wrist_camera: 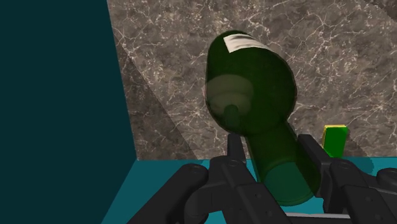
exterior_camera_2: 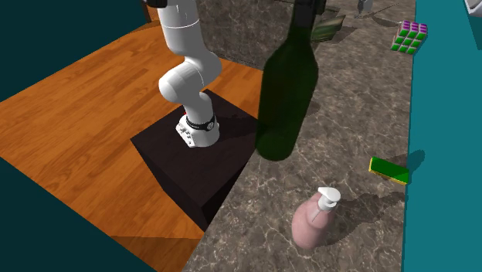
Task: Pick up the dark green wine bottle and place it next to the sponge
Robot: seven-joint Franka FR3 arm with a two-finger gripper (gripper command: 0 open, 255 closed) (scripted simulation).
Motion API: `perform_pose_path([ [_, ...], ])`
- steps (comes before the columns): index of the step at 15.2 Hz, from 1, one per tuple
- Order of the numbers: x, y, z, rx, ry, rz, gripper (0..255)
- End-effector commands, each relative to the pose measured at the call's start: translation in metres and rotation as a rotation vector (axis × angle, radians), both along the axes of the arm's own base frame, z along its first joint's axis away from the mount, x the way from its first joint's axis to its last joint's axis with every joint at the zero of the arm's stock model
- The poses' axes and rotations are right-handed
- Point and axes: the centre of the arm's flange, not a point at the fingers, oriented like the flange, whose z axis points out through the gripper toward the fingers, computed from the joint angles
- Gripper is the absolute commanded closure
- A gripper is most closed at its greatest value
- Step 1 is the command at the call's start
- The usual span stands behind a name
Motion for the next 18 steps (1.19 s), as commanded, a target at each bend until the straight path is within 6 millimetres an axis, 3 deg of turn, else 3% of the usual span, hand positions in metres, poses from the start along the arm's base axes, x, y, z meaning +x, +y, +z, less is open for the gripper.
perform_pose_path([
  [1,0.0,0.001,0.01,-0.001,0.0,0.001,255],
  [18,0.058,0.188,-0.098,0.0,0.0,0.001,255],
])
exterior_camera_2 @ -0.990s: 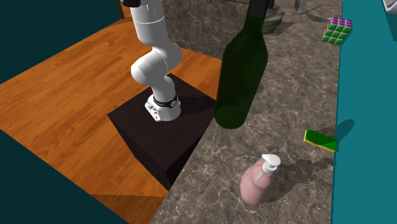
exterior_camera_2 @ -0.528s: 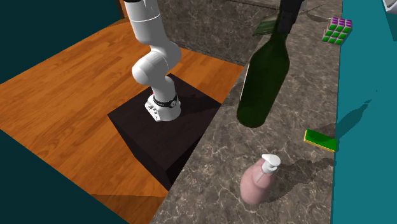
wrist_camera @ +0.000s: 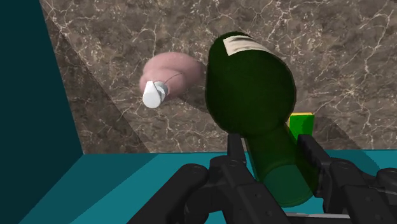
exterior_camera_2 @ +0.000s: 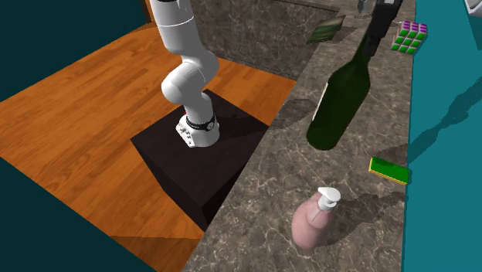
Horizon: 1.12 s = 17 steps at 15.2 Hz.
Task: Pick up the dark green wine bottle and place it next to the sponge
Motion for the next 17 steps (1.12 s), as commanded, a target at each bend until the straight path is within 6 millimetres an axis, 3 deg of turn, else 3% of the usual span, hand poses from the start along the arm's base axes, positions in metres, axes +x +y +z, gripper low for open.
perform_pose_path([
  [1,0.005,0.023,-0.011,0.0,-0.001,-0.001,255],
  [17,0.059,0.199,-0.113,0.0,-0.001,-0.001,255],
])
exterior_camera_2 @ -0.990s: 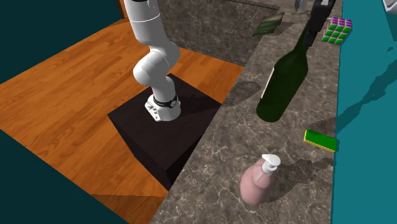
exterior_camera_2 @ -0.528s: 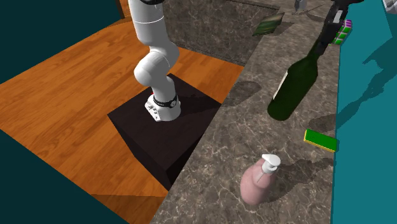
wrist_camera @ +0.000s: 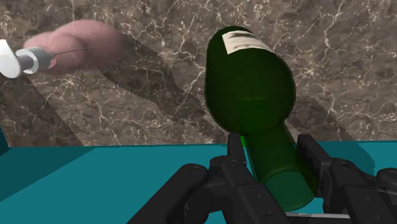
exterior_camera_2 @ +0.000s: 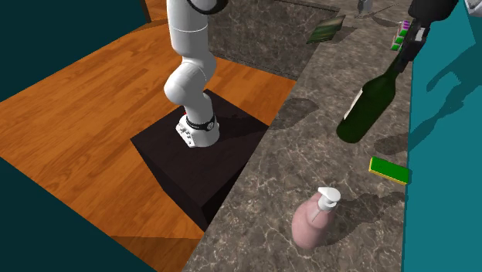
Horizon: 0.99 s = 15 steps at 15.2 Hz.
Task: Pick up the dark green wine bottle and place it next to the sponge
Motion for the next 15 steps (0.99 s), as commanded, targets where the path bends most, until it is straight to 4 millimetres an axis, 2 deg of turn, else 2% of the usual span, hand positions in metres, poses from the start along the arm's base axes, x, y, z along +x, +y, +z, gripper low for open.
perform_pose_path([
  [1,0.007,0.026,-0.014,0.001,-0.001,-0.001,255],
  [13,0.048,0.16,-0.091,0.001,-0.001,-0.001,255],
  [15,0.048,0.16,-0.102,0.001,-0.001,-0.001,255],
])
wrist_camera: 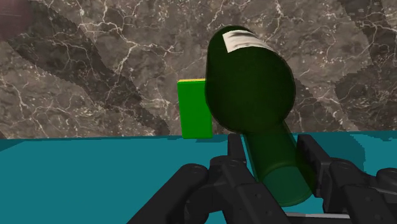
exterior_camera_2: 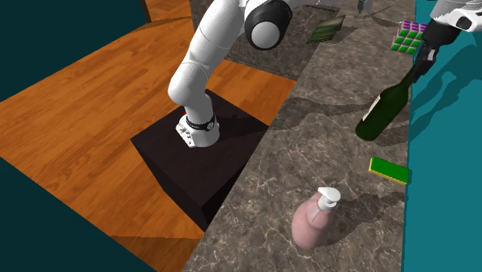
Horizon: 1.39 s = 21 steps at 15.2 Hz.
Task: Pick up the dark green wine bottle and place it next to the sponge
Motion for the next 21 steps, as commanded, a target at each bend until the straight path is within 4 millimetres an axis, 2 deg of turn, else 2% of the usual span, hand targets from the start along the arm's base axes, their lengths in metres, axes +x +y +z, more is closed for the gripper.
perform_pose_path([
  [1,0.0,0.005,-0.011,0.001,-0.002,-0.001,255],
  [14,0.0,0.004,-0.078,0.001,-0.001,-0.001,255],
  [21,0.0,0.005,-0.078,0.001,-0.002,-0.001,255],
])
